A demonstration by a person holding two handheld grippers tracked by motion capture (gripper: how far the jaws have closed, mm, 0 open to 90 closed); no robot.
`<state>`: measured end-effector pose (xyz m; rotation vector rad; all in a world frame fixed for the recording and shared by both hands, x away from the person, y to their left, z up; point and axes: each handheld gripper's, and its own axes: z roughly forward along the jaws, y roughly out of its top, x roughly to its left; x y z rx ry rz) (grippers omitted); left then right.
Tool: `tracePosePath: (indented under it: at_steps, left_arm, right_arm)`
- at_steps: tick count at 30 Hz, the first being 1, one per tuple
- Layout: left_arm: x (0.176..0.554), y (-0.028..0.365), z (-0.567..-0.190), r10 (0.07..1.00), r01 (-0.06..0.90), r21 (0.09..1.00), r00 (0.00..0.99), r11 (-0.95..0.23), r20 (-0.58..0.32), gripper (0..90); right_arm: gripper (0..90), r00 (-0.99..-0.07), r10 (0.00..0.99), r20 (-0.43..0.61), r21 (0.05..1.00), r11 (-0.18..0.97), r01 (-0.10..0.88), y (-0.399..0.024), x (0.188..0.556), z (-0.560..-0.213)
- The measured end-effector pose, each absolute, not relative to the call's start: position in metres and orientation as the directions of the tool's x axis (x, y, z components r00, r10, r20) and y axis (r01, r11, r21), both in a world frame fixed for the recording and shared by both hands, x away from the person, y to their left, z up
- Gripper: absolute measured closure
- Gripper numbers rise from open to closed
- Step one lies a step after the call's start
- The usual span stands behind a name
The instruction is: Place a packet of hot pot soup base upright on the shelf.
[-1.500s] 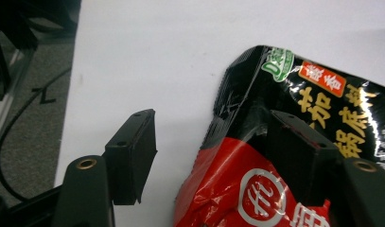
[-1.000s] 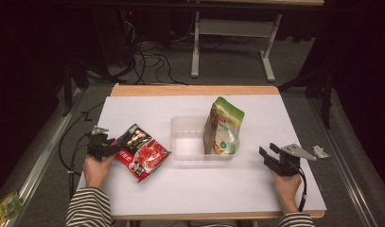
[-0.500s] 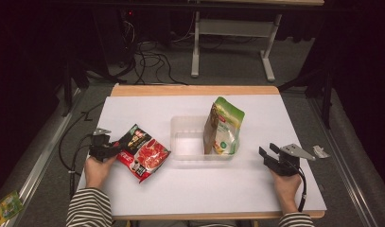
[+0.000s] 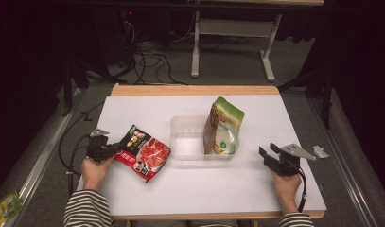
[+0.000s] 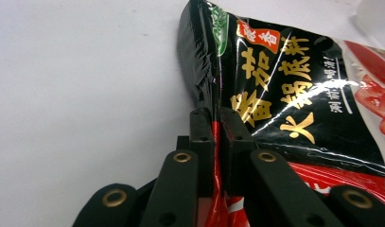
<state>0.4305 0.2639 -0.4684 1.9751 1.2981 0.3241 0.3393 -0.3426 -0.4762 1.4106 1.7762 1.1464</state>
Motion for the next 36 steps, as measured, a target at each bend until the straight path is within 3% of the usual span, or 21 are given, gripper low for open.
tracePosePath:
  at_steps: [20,36]
  left_arm:
    - [0.405,0.271,-0.433,0.851,0.639,0.754,0.472,-0.152,-0.229,88.9]
    - [0.389,0.253,-0.380,0.834,0.568,0.803,0.521,-0.180,-0.181,89.1]
  right_arm:
    - [46.7,-0.262,0.962,0.075,0.892,0.053,0.449,-0.344,0.339,-0.476]
    - [45.7,-0.264,0.961,0.082,0.898,0.044,0.438,-0.345,0.337,-0.476]
